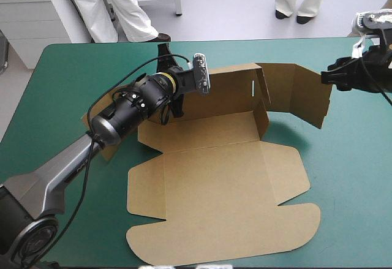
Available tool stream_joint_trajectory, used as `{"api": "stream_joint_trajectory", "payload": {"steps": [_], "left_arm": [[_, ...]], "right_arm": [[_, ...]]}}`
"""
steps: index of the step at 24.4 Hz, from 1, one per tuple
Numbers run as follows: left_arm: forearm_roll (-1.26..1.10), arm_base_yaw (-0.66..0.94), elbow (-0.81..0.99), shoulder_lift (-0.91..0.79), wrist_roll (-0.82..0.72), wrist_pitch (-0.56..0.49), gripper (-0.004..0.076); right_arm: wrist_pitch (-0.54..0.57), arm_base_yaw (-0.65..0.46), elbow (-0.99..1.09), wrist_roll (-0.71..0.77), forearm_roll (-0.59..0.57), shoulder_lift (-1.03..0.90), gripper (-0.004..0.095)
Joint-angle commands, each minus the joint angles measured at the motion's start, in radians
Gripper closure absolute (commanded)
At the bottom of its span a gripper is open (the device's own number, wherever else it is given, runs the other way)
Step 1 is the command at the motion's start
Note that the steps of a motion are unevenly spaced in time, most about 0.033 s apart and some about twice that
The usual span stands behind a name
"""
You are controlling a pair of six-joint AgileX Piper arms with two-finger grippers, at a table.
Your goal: Fold the box
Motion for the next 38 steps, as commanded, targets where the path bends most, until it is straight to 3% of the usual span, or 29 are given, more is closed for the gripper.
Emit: {"api": "stream_joint_trajectory", "payload": {"steps": [1,9,12,15,19,23,29,38], "left_arm": [[0.040,-0.022,0.061,-0.098,-0.061,-0.113,0.0757],[0.322,-0.116,0.244,-0.169,-0.272,-0.225,0.0757],[0.531,-0.160,0.292,-0.163,-0.454,-0.216,0.0757],[0.669,-0.205,0.332,-0.161,-0.675,-0.144,0.0757],[0.862,-0.210,0.398,-0.161,-0.811,-0.132,0.0757],[0.896,-0.210,0.422,-0.161,-0.831,-0.125,0.0757],[0.962,-0.210,0.444,-0.161,-0.881,-0.119,0.0757],[0.993,-0.210,0.444,-0.161,-0.885,-0.125,0.0756]], "right_arm": [[0.002,-0.006,0.012,0.005,0.014,-0.046,0.0335],[0.000,-0.006,0.187,0.005,-0.006,-0.071,0.0336],[-0.013,-0.006,0.187,0.007,0.002,-0.073,0.0336],[-0.010,-0.006,0.187,0.007,0.003,-0.073,0.0336],[-0.081,-0.006,0.187,0.012,0.002,-0.071,0.0335],[-0.142,-0.094,0.185,-0.007,0.042,-0.042,0.0336],[-0.153,-0.270,0.108,-0.123,0.292,0.040,0.0336],[-0.092,-0.169,-0.198,-0.106,0.297,0.298,0.0336]]}}
